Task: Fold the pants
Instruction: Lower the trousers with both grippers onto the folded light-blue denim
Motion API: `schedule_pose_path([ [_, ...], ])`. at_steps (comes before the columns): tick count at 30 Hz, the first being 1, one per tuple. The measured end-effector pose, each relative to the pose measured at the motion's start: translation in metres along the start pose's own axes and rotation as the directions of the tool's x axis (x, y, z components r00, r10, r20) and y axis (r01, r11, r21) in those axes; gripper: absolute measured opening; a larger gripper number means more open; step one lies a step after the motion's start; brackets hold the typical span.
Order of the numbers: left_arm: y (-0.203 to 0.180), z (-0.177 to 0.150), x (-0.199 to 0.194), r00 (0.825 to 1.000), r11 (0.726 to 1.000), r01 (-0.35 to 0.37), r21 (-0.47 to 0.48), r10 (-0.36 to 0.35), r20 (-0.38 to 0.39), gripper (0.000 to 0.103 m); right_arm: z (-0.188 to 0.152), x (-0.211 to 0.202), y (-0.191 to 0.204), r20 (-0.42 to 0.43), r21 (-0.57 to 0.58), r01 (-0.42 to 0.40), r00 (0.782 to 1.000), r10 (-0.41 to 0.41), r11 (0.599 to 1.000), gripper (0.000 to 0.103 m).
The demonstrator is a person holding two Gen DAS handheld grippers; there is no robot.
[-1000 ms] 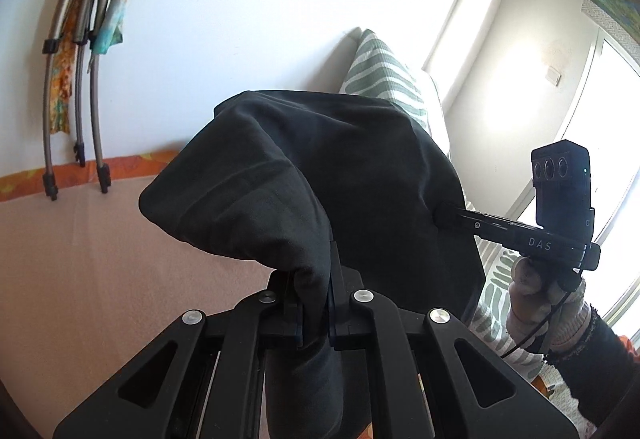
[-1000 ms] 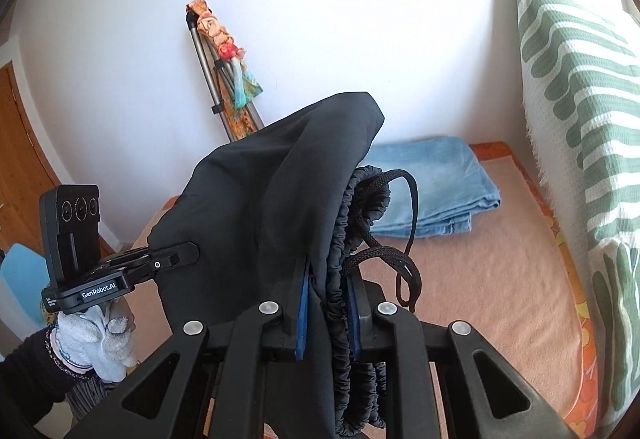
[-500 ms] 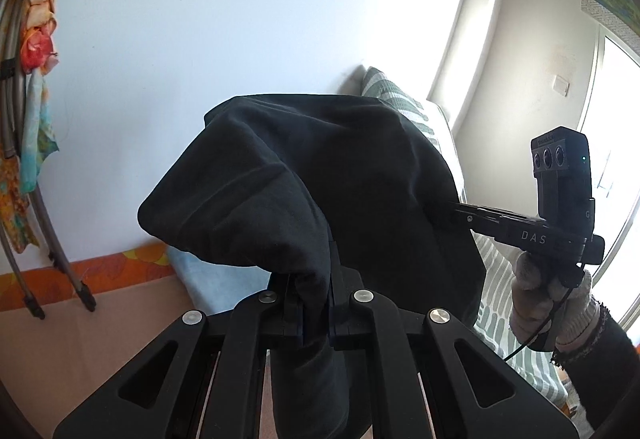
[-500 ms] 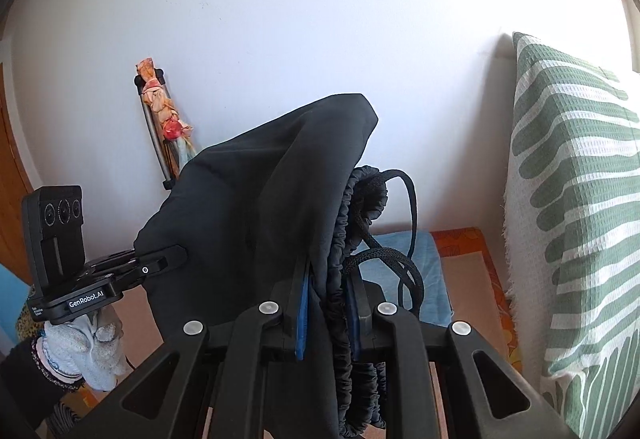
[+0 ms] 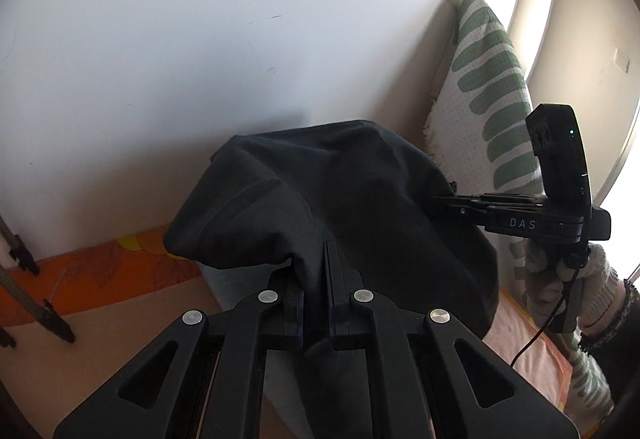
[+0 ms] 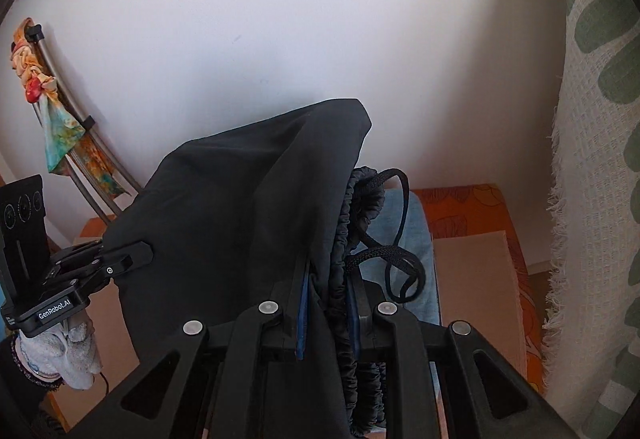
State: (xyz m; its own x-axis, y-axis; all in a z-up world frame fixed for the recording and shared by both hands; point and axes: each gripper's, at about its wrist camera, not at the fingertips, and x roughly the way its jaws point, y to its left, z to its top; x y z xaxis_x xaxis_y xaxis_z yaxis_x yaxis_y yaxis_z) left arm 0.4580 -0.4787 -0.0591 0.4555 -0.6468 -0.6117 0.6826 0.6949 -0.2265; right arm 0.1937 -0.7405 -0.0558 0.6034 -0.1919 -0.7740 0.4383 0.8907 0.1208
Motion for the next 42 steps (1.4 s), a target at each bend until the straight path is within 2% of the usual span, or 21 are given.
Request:
schedule_pose_path([
  [2,0.023,0.000,0.016,0.997,0.996,-0.070,-0.052,0.068,-0.039,0.010,0.001,0.025,-0.008,-0.039,-0.016,0.074,0.996,-0.075,0.997,0.020],
  [4,0.041,-0.005,0.020,0.995,0.990,-0.083,-0.112,0.077,-0.055,0.012,0.002,0.036,-0.014,-0.050,-0.022,0.145,0.988,-0.146,0.989,0.026],
  [6,0.049,-0.006,0.018,0.995,0.989,-0.097,-0.110,0.093,-0.046,0.012,0.003,0.035,-0.018,-0.036,-0.025,0.168,0.985,-0.169,0.985,0.033],
  [8,0.054,-0.005,0.015,0.995,0.990,-0.100,-0.096,0.098,-0.025,0.012,0.003,0.030,-0.017,-0.020,-0.027,0.184,0.983,-0.185,0.982,0.033],
  [11,0.062,-0.004,0.009,0.998,0.991,-0.062,-0.119,0.061,-0.009,0.017,0.000,0.016,-0.009,0.020,-0.032,0.204,0.979,-0.203,0.979,0.035],
  [12,0.064,-0.001,0.007,0.999,0.990,-0.046,-0.130,0.045,-0.006,0.023,-0.003,0.010,-0.002,0.039,-0.036,0.208,0.978,-0.207,0.977,0.036],
  [15,0.070,0.003,0.010,1.000,0.986,-0.007,-0.167,0.004,-0.019,0.027,-0.016,-0.004,0.024,0.067,-0.066,0.162,0.985,-0.158,0.985,0.036],
  [17,0.076,0.003,0.016,0.996,0.977,0.056,-0.207,-0.068,-0.053,0.036,-0.028,-0.006,0.041,0.059,-0.100,0.123,0.991,-0.118,0.987,0.035],
  [18,0.079,0.003,0.019,0.993,0.970,0.083,-0.228,-0.100,-0.065,0.046,-0.034,-0.004,0.049,0.052,-0.123,0.124,0.992,-0.118,0.985,0.035],
  [20,0.083,0.002,0.030,0.983,0.951,0.129,-0.281,-0.160,-0.087,0.049,-0.046,0.004,0.058,0.024,-0.195,0.143,0.990,-0.141,0.970,0.034],
  [22,0.089,0.004,0.042,0.978,0.927,0.152,-0.342,-0.192,-0.085,0.049,-0.055,0.017,0.059,0.006,-0.246,0.208,0.977,-0.213,0.947,0.034],
  [24,0.099,0.005,0.049,0.985,0.905,0.131,-0.405,-0.166,-0.051,0.049,-0.059,0.024,0.045,-0.019,-0.217,0.203,0.977,-0.212,0.955,0.033],
  [26,0.102,0.006,0.050,0.995,0.902,0.087,-0.422,-0.099,-0.005,0.046,-0.061,0.025,0.034,-0.025,-0.185,0.191,0.980,-0.199,0.964,0.033],
  [27,0.101,0.008,0.049,0.998,0.909,0.058,-0.412,-0.059,0.011,0.044,-0.061,0.025,0.031,-0.025,-0.178,0.185,0.981,-0.193,0.966,0.033],
  [28,0.097,0.010,0.047,0.999,0.924,0.028,-0.382,-0.021,0.024,0.034,-0.062,0.025,0.028,-0.025,-0.174,0.181,0.982,-0.188,0.968,0.033],
  [29,0.090,0.011,0.043,0.999,0.943,-0.023,-0.331,0.036,0.035,0.032,-0.062,0.025,0.027,-0.026,-0.173,0.177,0.983,-0.184,0.969,0.034],
  [30,0.080,0.012,0.040,0.994,0.961,-0.087,-0.262,0.102,0.043,0.032,-0.063,0.026,0.026,-0.028,-0.175,0.178,0.982,-0.186,0.968,0.034],
  [32,0.063,0.012,0.037,0.972,0.967,-0.222,-0.127,0.230,0.053,0.032,-0.064,0.028,0.024,-0.031,-0.184,0.185,0.981,-0.194,0.965,0.035],
  [33,0.060,0.011,0.034,0.969,0.967,-0.233,-0.106,0.240,0.059,0.032,-0.064,0.029,0.023,-0.030,-0.182,0.187,0.980,-0.196,0.965,0.035],
  [37,0.053,0.014,0.021,0.983,0.980,-0.164,-0.111,0.172,0.060,0.032,-0.058,0.026,0.021,-0.021,-0.146,0.172,0.984,-0.176,0.974,0.035],
  [42,0.016,0.008,0.014,0.997,0.997,-0.078,0.019,0.078,0.013,0.032,-0.053,0.000,0.021,0.040,-0.071,0.131,0.991,-0.129,0.989,0.038],
])
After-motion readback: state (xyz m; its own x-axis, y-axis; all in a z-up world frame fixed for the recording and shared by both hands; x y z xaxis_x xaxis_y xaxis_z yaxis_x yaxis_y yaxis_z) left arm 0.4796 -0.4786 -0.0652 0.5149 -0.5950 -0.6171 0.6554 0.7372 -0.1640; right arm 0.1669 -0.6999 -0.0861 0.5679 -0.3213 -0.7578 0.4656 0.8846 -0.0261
